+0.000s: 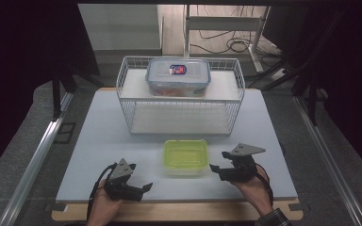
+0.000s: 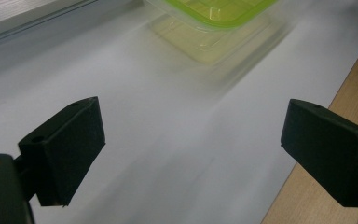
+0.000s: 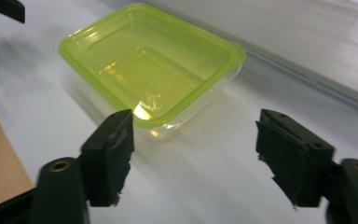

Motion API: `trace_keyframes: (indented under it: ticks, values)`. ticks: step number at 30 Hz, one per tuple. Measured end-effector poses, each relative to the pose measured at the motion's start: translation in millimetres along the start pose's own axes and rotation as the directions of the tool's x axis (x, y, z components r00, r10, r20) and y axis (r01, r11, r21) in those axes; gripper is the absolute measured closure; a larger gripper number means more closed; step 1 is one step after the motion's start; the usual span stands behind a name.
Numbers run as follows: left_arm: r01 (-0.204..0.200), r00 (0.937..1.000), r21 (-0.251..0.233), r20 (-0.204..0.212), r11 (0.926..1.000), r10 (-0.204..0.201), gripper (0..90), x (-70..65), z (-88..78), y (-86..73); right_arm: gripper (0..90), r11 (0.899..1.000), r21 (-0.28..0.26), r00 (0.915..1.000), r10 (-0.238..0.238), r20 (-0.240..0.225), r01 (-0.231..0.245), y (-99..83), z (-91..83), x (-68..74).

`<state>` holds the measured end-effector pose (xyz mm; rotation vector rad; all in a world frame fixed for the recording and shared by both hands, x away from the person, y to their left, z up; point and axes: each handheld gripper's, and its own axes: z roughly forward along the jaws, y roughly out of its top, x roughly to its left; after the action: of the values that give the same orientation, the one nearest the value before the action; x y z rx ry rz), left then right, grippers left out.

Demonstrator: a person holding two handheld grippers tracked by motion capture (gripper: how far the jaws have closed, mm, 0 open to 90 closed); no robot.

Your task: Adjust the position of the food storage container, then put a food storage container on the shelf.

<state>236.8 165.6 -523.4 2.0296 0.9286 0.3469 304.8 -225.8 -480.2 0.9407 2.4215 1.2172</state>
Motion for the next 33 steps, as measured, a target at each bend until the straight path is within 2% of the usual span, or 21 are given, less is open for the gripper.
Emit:
trace_keyframes:
  ticks: [6, 12, 16, 20, 25, 28, 33]
  values:
    - [-0.007, 1.0, 0.003, 0.0, 1.0, 0.007, 6.1, -0.8, 0.4, 0.3, 11.6, 1.0, -0.002, 0.9996, 0.014, -0.023, -0.014, -4.6, 2.8, -1.6]
    - [-0.005, 1.0, 0.006, 0.001, 1.0, 0.005, 6.1, -0.1, 1.4, -0.4, 4.3, 1.0, -0.01, 0.9994, 0.025, -0.026, -0.025, -6.0, 4.8, -8.4]
    - [-0.011, 0.9999, 0.011, 0.003, 0.9999, 0.011, 6.1, -1.0, 2.5, -0.2, 3.1, 1.0, -0.005, 0.9996, 0.024, -0.015, -0.024, -5.9, 7.2, -9.4]
    - [-0.015, 0.9999, 0.017, 0.004, 0.9997, 0.015, 6.1, -1.7, 3.8, 0.0, 2.9, 0.999, 0.012, 0.9982, 0.054, -0.028, -0.053, -5.2, 12.4, -9.7]
    - [-0.018, 0.9998, 0.024, 0.002, 0.9996, 0.018, 6.1, -2.2, 4.5, -0.2, 1.4, 0.997, 0.039, 0.997, 0.067, -0.038, -0.066, -1.0, 16.1, -10.8]
    - [-0.017, 0.9998, 0.022, 0.001, 0.9996, 0.017, 6.1, -1.9, 4.3, -0.2, 0.9, 0.992, 0.052, 0.9918, 0.114, -0.057, -0.111, 2.5, 17.7, -14.0]
    - [-0.021, 0.9998, 0.028, -0.003, 0.9994, 0.021, 6.1, -2.4, 5.1, -0.2, 4.3, 0.99, 0.077, 0.9911, 0.123, -0.052, -0.119, 9.3, 19.7, -17.1]
